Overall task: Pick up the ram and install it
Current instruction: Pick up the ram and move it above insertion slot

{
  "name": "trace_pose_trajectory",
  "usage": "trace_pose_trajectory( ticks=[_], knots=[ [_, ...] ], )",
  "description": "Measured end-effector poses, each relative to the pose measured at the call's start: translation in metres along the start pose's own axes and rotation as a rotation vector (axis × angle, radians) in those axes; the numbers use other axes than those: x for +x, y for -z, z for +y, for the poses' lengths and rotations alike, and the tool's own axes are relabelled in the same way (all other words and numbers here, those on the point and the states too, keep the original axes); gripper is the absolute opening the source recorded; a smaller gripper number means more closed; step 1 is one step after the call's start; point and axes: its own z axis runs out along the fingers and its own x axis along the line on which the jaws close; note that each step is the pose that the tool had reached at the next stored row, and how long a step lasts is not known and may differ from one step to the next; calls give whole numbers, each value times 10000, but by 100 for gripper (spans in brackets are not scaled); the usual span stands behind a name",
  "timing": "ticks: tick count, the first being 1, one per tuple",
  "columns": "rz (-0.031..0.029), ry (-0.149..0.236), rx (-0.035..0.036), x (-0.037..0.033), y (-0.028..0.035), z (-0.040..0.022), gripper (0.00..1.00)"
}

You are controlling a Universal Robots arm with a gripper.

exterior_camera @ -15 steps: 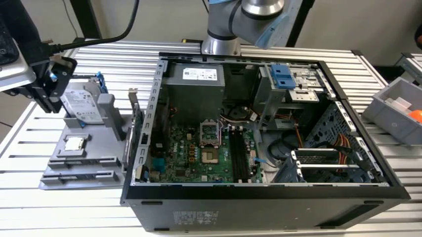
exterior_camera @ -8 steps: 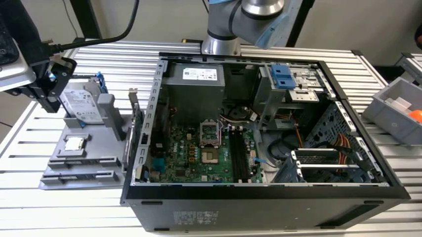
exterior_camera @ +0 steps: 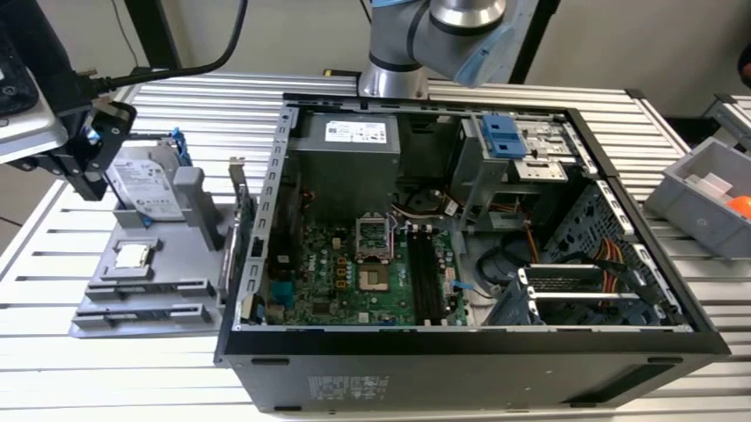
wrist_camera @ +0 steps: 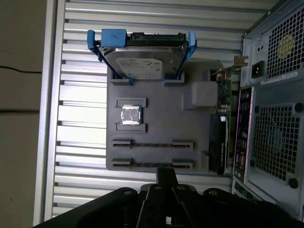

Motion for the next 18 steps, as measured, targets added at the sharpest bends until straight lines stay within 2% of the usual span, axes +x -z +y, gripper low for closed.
trace_pose_trajectory(
  ticks=[12,18],
  knots=[
    [59,989,36,-2,1,18,0],
    [63,1064,43,-2,0,22,0]
  ],
)
